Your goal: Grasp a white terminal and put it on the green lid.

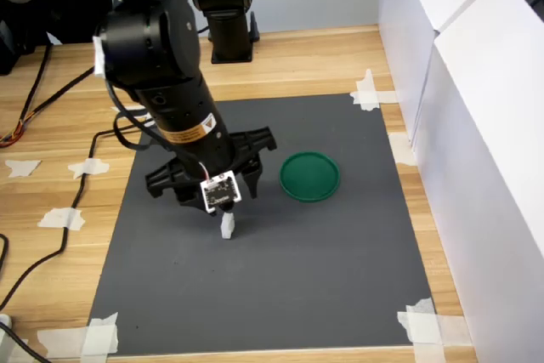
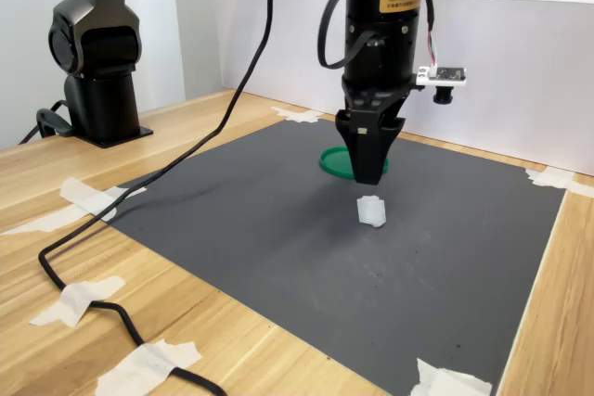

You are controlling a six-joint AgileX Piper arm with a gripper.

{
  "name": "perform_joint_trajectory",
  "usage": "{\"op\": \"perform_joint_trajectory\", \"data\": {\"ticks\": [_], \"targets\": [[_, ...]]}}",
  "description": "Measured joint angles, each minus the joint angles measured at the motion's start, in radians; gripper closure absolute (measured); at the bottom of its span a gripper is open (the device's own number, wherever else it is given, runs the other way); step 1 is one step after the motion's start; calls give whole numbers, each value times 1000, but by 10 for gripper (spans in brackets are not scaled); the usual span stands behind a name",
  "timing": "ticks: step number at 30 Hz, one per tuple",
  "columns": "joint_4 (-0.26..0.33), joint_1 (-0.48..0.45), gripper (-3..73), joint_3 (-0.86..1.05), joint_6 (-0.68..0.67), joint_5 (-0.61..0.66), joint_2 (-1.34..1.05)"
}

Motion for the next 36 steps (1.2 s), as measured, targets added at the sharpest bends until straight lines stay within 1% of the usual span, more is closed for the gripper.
{"op": "perform_joint_trajectory", "data": {"ticks": [3, 8, 13, 17, 31, 36], "targets": [[-6, -19, 117, 0, 2, 2, 0], [-11, -24, 117, 0, 3, 6, 0], [5, -24, 117, 0, 4, -8, 0], [8, -24, 117, 0, 4, -28, 0], [21, -24, 118, 0, 6, -34, 29], [44, -24, 118, -1, 6, -55, 39]]}}
